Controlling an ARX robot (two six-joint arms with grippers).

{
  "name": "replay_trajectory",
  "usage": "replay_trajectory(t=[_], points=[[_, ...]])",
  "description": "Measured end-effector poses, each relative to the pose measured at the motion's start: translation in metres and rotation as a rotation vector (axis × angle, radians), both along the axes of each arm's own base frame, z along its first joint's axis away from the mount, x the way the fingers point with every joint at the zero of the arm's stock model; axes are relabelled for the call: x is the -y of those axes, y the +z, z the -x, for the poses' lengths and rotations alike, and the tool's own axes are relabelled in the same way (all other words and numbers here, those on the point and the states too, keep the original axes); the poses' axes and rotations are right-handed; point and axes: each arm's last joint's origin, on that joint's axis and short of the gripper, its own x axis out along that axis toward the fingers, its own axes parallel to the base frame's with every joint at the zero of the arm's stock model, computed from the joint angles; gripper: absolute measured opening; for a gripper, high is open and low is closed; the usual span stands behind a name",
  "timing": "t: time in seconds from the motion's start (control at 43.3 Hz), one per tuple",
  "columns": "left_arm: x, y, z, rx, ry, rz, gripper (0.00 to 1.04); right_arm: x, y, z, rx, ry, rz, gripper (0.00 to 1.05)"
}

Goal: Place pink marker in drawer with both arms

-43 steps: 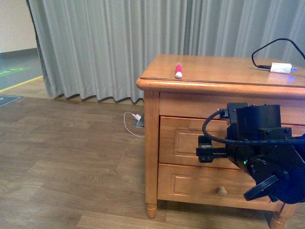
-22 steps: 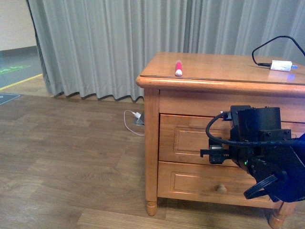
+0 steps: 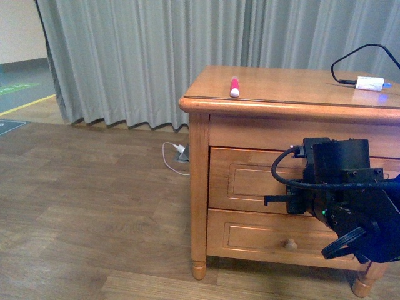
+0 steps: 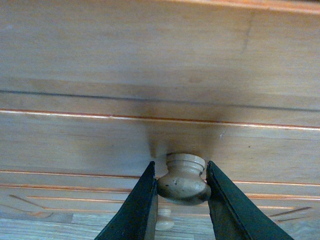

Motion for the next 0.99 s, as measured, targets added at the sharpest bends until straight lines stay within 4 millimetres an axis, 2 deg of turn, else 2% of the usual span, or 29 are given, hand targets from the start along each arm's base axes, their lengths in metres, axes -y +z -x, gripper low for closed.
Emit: replay_trajectory(t=[0.115, 0.277, 0.577, 0.67, 0.693, 0.762, 0.878, 0.924, 0.993], points=[[0.0, 0.0, 0.0, 0.0, 0.0, 0.0, 0.99, 0.001, 0.001, 0.008, 0.013, 0.021, -0.026, 0.23], [0.0, 0.0, 0.0, 0.0, 0.0, 0.0, 0.99, 0.005, 0.001, 0.035, 0.004, 0.031, -0.049, 0.22], [0.0, 0.0, 0.0, 0.0, 0.0, 0.0, 0.99, 0.008, -0.003, 0.13, -0.033, 0.062, -0.07, 0.22], [0.0, 0.0, 0.0, 0.0, 0.0, 0.0, 0.99, 0.007, -0.003, 0.152, -0.064, 0.072, -0.085, 0.22], [0.0, 0.0, 0.0, 0.0, 0.0, 0.0, 0.99, 0.008, -0.003, 0.156, -0.069, 0.076, -0.085, 0.24], [0.0, 0.0, 0.0, 0.0, 0.0, 0.0, 0.99, 0.01, -0.002, 0.169, -0.085, 0.066, -0.084, 0.39], [0.0, 0.0, 0.0, 0.0, 0.0, 0.0, 0.99, 0.013, 0.004, 0.18, -0.099, 0.064, -0.088, 0.53], [0.0, 0.0, 0.0, 0.0, 0.0, 0.0, 0.99, 0.015, 0.01, 0.186, -0.102, 0.069, -0.093, 0.6], [0.0, 0.0, 0.0, 0.0, 0.0, 0.0, 0.99, 0.019, 0.033, 0.2, -0.098, 0.087, -0.11, 0.76]])
